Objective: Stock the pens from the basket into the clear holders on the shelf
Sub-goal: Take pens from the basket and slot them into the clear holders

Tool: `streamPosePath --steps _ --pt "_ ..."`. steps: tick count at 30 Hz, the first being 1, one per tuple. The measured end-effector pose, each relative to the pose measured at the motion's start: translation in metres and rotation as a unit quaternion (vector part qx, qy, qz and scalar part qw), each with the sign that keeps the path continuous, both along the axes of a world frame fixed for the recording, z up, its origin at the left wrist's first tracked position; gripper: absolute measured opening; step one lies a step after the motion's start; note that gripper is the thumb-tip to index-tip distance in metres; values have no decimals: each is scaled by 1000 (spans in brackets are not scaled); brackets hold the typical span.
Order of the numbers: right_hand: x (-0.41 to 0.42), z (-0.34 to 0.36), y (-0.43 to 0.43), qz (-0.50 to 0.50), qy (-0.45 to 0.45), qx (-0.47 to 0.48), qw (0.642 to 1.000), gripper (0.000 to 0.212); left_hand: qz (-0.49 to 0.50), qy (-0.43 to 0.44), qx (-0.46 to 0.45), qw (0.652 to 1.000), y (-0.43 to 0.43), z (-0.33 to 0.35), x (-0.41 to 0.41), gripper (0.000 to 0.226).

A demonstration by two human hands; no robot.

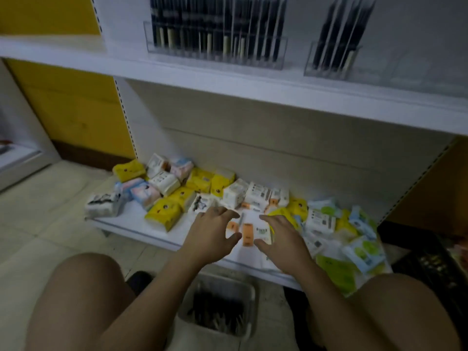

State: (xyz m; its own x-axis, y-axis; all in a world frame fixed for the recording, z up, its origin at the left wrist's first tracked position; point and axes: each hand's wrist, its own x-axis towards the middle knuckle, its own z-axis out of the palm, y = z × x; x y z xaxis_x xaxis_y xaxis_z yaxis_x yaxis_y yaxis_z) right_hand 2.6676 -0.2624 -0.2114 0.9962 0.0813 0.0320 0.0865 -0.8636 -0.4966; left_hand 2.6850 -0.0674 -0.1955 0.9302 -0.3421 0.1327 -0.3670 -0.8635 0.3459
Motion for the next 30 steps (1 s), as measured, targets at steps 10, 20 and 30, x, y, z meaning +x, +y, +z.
streamPosePath --steps 10,20,30 --pt "-15 -137 18 42 263 26 963 34 78 244 12 967 25 -135 -19 46" --pt "4 -226 23 23 441 10 897 3 121 423 -15 898 26 -241 -10 24" --pt "24 -304 61 -17 502 45 864 9 101 550 -20 829 5 -331 -12 21"
